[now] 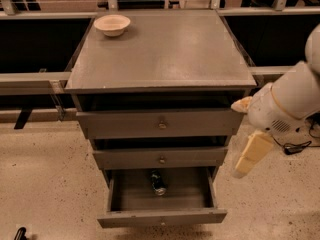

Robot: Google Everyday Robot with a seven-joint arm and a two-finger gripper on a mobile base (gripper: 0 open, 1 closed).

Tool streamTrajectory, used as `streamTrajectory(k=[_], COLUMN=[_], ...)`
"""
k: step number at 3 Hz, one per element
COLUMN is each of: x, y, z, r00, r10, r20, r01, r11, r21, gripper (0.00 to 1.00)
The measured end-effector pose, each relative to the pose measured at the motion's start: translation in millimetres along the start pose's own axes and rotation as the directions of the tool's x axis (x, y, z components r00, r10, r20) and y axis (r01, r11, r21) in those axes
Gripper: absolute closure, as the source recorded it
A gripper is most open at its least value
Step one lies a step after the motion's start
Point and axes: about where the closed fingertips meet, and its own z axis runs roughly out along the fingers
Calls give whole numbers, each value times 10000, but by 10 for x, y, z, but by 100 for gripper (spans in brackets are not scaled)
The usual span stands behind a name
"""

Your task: Pick green can from bottom drawer and place on counter

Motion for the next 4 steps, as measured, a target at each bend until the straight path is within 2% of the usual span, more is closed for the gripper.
streamTrajectory(k=[1,2,3,4], x=[-71,-109,-144,-221], y=[-46,-52,244,463], z=[150,107,385,1161], r00=[9881,9798,9777,9564], r10=[-610,-1381,-690,201], r20=[1414,1447,1984,2913], r01=[503,1221,474,-398], r11=[9957,9859,9926,9973], r21=[782,1145,1116,619], gripper=[0,0,0,0])
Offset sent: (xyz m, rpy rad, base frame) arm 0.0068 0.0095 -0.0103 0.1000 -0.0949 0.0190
